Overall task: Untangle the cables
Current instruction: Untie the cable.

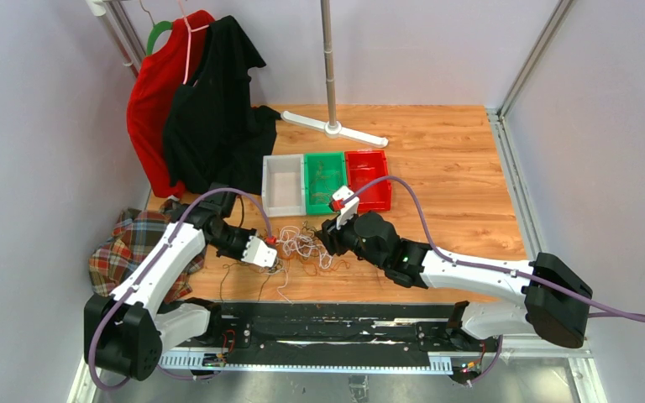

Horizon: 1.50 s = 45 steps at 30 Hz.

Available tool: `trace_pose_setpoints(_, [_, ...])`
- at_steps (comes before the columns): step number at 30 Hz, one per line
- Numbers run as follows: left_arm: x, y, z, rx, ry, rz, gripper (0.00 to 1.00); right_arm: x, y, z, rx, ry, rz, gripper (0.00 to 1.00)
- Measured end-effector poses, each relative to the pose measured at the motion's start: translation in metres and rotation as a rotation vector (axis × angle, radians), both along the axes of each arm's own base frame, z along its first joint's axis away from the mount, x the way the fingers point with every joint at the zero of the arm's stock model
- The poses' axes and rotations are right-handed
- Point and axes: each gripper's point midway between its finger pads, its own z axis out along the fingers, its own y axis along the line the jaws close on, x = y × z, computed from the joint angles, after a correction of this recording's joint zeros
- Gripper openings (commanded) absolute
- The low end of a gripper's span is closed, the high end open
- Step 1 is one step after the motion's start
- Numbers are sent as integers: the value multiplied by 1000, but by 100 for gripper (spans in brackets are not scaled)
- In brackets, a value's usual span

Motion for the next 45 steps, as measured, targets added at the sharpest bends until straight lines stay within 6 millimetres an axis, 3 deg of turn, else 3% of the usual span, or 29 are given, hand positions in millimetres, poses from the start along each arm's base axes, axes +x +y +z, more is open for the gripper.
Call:
trace_pose_setpoints(4, [0, -1, 6, -15, -19, 15, 8, 0, -1, -1, -5, 3, 0, 40])
trace_pose_setpoints(8, [-2, -5, 24, -56, -60, 38, 6, 0, -1, -1, -5, 3, 0, 41])
trace_pose_setpoints(14, [-4, -14, 60, -152, -96, 124, 1, -2, 2, -1, 2, 11, 11, 50])
trace_pose_setpoints(20, [-5, -29, 99, -295, -41, 284, 2, -7, 10, 6, 45, 20, 41, 61])
trace_pose_setpoints(24, [1, -46, 142, -437, 4, 402, 1, -17, 23, 21, 97, 2, 87, 65])
trace_pose_setpoints(27, [1, -55, 161, -512, 58, 479, 1, -28, 37, 43, 147, -27, 133, 68])
trace_pose_setpoints(34, [-5, -61, 168, -568, 143, 572, 1, -39, 66, 91, 249, -92, 197, 72])
trace_pose_setpoints(38, [-8, -64, 180, -597, 147, 583, 1, -34, 82, 91, 249, -91, 201, 74])
trace_pose_setpoints(45, [-8, -70, 211, -661, 126, 576, 1, -27, 110, 68, 207, -66, 221, 75])
